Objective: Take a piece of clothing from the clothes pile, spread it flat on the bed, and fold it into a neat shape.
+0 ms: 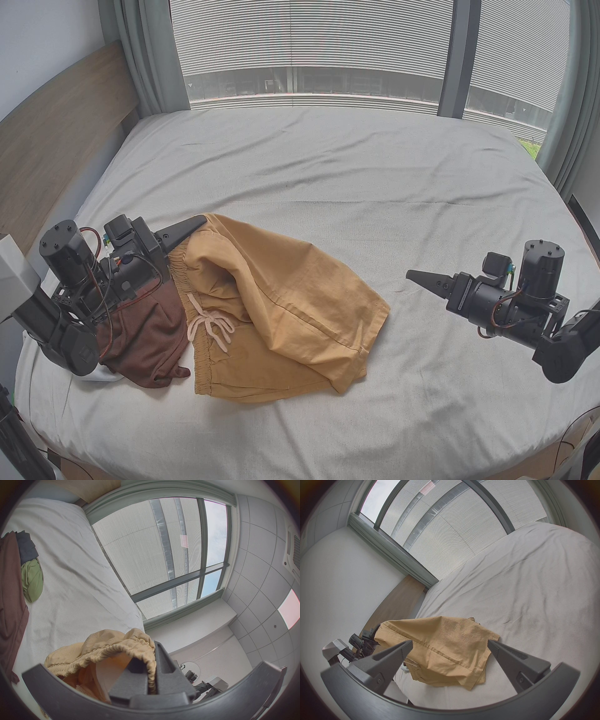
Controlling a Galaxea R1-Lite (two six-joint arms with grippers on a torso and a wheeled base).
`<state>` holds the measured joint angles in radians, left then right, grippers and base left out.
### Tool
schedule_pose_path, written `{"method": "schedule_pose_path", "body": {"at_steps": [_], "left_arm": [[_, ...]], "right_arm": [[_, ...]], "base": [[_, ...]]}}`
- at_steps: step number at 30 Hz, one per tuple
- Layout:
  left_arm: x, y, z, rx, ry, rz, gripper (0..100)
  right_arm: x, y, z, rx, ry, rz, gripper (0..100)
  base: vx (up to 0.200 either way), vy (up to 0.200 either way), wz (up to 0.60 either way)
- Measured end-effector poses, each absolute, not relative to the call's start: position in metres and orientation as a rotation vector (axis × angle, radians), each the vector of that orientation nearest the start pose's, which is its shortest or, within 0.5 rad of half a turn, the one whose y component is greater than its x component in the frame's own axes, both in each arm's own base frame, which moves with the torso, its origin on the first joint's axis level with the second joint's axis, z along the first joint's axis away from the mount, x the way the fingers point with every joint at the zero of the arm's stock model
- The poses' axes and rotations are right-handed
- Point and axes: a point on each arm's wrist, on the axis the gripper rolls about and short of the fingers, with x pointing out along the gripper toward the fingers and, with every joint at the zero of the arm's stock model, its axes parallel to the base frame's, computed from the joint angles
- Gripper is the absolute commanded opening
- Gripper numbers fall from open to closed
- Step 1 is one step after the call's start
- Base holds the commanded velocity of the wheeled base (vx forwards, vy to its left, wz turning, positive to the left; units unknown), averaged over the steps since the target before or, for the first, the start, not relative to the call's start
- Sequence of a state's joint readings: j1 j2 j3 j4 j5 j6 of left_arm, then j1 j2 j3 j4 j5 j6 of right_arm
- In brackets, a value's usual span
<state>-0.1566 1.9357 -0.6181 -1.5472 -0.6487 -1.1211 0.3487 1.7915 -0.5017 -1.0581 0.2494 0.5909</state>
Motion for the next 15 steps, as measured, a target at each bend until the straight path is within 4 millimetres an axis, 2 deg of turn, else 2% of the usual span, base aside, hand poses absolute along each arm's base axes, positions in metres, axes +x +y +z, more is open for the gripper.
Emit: {"method": "schedule_pose_path", "body": {"at_steps": [6, 15], "left_arm": [[0.313, -0.063, 0.152, -0.995, 0.244, -0.837, 0], [0.312, -0.064, 0.151, -0.994, 0.25, -0.838, 0]], "right_arm": [[0.28, 0.109, 0.097, 0.581, 0.391, 0.523, 100], [0.289, 0.13, 0.046, 0.644, 0.475, 0.546, 100]], "base": [[0.0, 0.0, 0.0], [0.0, 0.0, 0.0]]}}
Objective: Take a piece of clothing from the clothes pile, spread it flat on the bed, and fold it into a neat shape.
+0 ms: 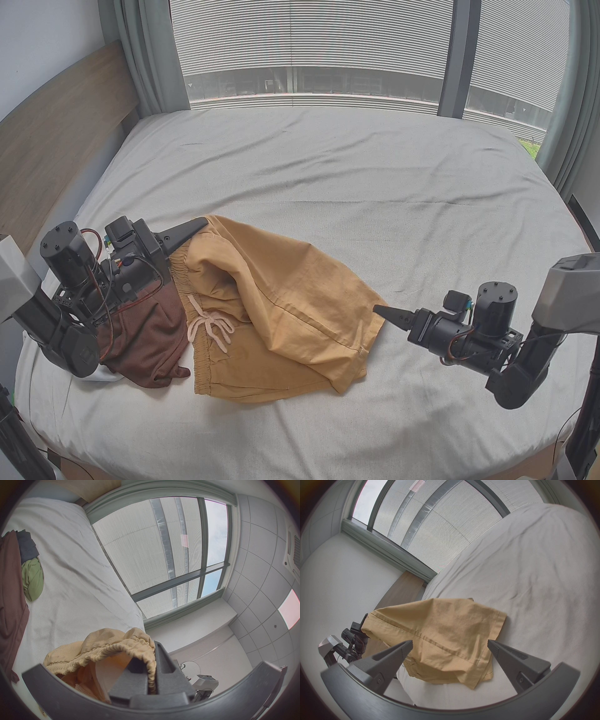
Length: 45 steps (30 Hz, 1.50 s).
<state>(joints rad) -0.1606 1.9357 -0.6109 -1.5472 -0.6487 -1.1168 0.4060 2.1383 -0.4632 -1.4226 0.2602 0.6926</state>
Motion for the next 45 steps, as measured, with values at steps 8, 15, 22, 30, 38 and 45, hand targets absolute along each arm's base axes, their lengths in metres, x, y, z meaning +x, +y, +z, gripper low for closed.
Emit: {"method": "schedule_pose_path", "body": {"at_steps": [8, 15, 22, 30, 38, 45], "left_arm": [[0.311, -0.065, 0.15, -0.981, 0.248, -0.84, 0], [0.311, -0.066, 0.149, -0.981, 0.252, -0.84, 0], [0.311, -0.066, 0.149, -0.98, 0.252, -0.839, 0], [0.311, -0.066, 0.149, -0.98, 0.252, -0.839, 0], [0.311, -0.066, 0.149, -0.981, 0.254, -0.839, 0], [0.31, -0.066, 0.149, -0.981, 0.254, -0.84, 0]], "right_arm": [[0.292, 0.149, 0.003, 0.663, 0.578, 0.55, 100], [0.298, 0.154, -0.017, 0.658, 0.624, 0.535, 100], [0.306, 0.159, -0.032, 0.662, 0.651, 0.515, 100], [0.317, 0.164, -0.044, 0.667, 0.636, 0.522, 100], [0.32, 0.17, -0.041, 0.691, 0.603, 0.546, 100], [0.314, 0.172, -0.033, 0.69, 0.598, 0.563, 100]], "base": [[0.0, 0.0, 0.0], [0.0, 0.0, 0.0], [0.0, 0.0, 0.0], [0.0, 0.0, 0.0], [0.0, 0.0, 0.0], [0.0, 0.0, 0.0]]}}
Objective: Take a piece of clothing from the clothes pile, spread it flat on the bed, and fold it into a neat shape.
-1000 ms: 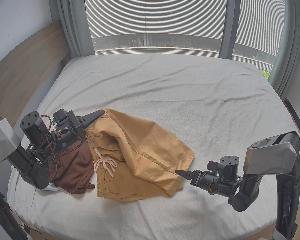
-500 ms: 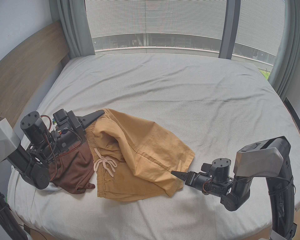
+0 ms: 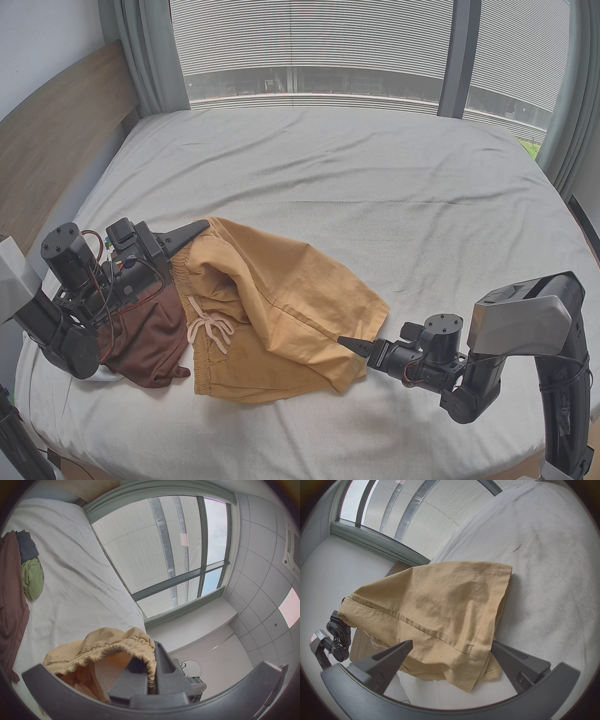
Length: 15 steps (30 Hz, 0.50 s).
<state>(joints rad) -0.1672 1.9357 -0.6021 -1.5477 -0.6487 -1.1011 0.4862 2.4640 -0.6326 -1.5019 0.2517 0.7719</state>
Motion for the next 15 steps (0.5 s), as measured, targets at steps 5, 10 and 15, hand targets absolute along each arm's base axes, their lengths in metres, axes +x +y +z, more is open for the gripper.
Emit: {"method": "schedule_pose_path", "body": {"at_steps": [5, 10, 15], "left_arm": [[0.3104, -0.0661, 0.1488, -0.981, 0.254, -0.84, 0], [0.3104, -0.0659, 0.1489, -0.981, 0.254, -0.839, 0], [0.31, -0.0659, 0.1496, -0.98, 0.252, -0.84, 0]], "right_arm": [[0.3101, 0.1696, -0.0309, 0.685, 0.605, 0.555, 100], [0.3079, 0.1659, -0.03, 0.68, 0.606, 0.547, 100], [0.3082, 0.1676, -0.0284, 0.68, 0.6, 0.554, 100]], "base": [[0.0, 0.0, 0.0], [0.0, 0.0, 0.0], [0.0, 0.0, 0.0]]}}
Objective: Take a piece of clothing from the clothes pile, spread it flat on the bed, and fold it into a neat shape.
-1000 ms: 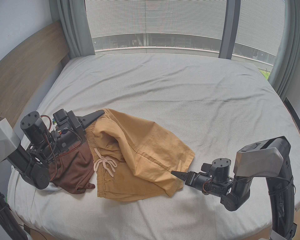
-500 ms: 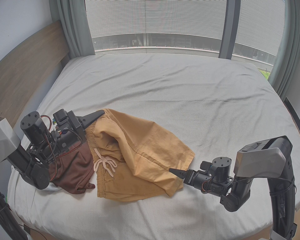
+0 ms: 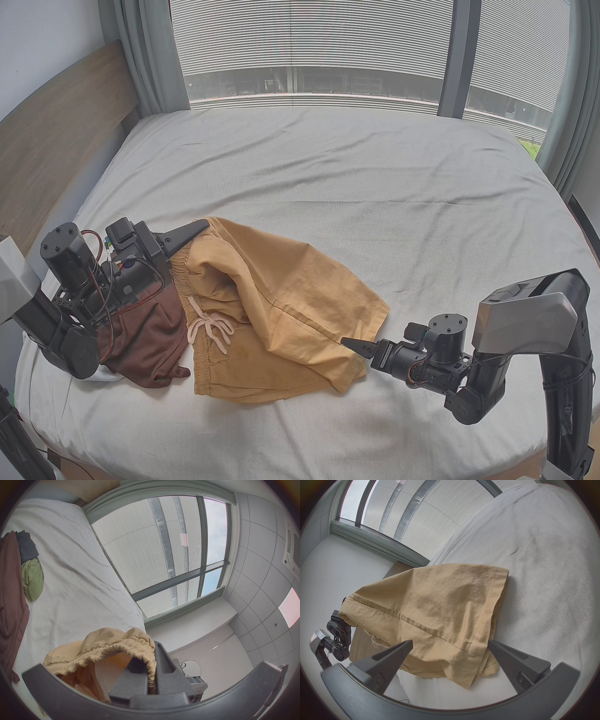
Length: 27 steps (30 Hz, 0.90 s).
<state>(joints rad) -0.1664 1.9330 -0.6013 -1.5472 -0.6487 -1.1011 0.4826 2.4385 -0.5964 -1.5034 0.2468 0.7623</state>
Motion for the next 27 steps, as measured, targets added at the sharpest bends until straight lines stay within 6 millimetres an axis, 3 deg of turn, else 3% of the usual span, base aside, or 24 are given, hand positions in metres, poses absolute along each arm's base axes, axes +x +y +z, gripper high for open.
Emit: {"method": "schedule_pose_path", "body": {"at_steps": [27], "left_arm": [[0.31, -0.066, 0.149, -0.98, 0.252, -0.839, 0]], "right_arm": [[0.315, 0.182, -0.043, 0.685, 0.587, 0.595, 100]], "base": [[0.0, 0.0, 0.0]]}}
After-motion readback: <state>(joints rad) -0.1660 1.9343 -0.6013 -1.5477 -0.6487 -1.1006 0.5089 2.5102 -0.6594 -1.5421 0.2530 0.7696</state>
